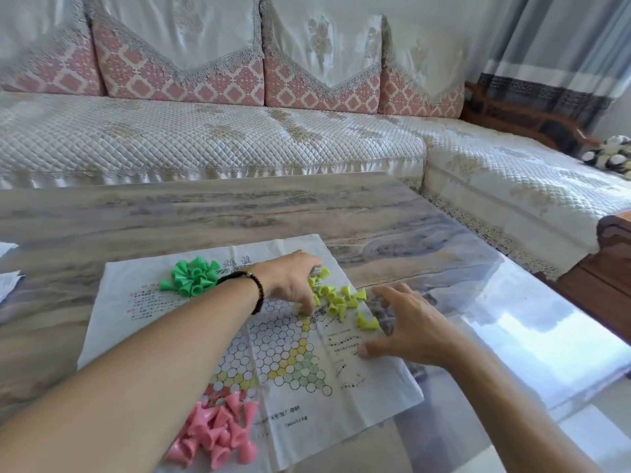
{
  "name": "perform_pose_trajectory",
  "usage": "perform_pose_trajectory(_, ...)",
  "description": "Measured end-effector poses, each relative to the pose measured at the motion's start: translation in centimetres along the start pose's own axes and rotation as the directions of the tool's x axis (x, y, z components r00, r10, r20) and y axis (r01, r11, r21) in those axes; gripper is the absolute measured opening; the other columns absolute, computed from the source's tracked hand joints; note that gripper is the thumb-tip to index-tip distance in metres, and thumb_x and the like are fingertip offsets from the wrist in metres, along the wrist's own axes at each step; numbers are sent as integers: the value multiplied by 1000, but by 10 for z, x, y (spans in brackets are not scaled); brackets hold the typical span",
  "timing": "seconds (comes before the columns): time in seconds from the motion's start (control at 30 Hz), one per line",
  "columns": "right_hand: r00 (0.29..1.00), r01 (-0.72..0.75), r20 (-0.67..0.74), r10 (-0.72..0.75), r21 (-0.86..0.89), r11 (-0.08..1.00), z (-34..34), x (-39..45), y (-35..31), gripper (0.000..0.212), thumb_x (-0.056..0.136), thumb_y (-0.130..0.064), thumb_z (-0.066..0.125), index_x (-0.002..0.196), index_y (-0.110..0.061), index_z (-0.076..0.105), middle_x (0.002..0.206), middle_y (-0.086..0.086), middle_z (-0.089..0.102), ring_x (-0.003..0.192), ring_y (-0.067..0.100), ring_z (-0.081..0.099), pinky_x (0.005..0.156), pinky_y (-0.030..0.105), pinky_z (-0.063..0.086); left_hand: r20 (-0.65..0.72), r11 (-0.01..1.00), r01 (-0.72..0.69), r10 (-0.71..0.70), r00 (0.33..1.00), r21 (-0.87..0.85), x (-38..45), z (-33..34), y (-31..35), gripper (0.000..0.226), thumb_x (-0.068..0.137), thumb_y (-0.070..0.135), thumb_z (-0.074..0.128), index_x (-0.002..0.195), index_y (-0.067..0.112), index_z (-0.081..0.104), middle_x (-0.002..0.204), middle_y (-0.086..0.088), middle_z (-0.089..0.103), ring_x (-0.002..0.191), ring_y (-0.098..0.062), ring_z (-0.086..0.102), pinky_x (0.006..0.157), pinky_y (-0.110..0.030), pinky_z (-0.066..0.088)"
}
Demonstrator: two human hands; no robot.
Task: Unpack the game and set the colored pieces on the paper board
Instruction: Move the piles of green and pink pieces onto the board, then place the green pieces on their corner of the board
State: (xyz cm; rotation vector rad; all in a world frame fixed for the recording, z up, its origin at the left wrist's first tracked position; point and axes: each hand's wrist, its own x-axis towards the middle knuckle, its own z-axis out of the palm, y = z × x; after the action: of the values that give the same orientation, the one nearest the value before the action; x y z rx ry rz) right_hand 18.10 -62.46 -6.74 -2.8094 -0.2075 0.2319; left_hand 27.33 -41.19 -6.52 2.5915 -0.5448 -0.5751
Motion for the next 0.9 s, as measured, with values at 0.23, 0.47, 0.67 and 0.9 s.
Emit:
perform_pose_trajectory(0.23, 999, -18, -42, 19, 19, 1000, 0, 28, -18, 57, 64, -37, 81, 108, -8, 59, 108, 5, 52, 95, 20, 49, 73, 30, 40, -4, 993, -101, 101, 995, -57, 3, 6, 11, 83, 69, 11, 83, 140, 21, 42, 134, 2, 50, 80, -6, 54, 61, -16, 40)
perform_pose_trajectory(0.47, 997, -34, -62, 41, 113, 993, 4, 35, -19, 48, 63, -37, 79, 105, -18, 66, 102, 2, 63, 87, 19, 58, 72, 33, 49, -53, 984, -168, 165, 985, -53, -5, 9, 6, 75, 69, 15, 84, 134, 26, 48, 125, 9, 53, 75, 1, 48, 65, -19, 39)
perform_pose_trajectory(0.67, 995, -34, -86, 47, 140, 990, 1, 28, -26, 78, 69, -38, 81, 136, -20, 47, 123, 0, 52, 98, 10, 47, 81, 22, 35, -105, 987, -160, 158, 982, -12, -17, 7, 1, 79, 67, 20, 85, 136, 26, 46, 120, 6, 52, 87, -11, 50, 77, -29, 44)
perform_pose_trajectory(0.9, 976, -47, -206, 64, 87, 995, -9, 26, -47, 72, 81, -51, 67, 139, -17, 43, 134, 7, 48, 120, 22, 49, 97, 35, 41, -227, 982, -187, 177, 958, -20, -55, 0, -17, 86, 74, 35, 79, 146, 24, 33, 141, 1, 44, 109, -13, 56, 89, -30, 48)
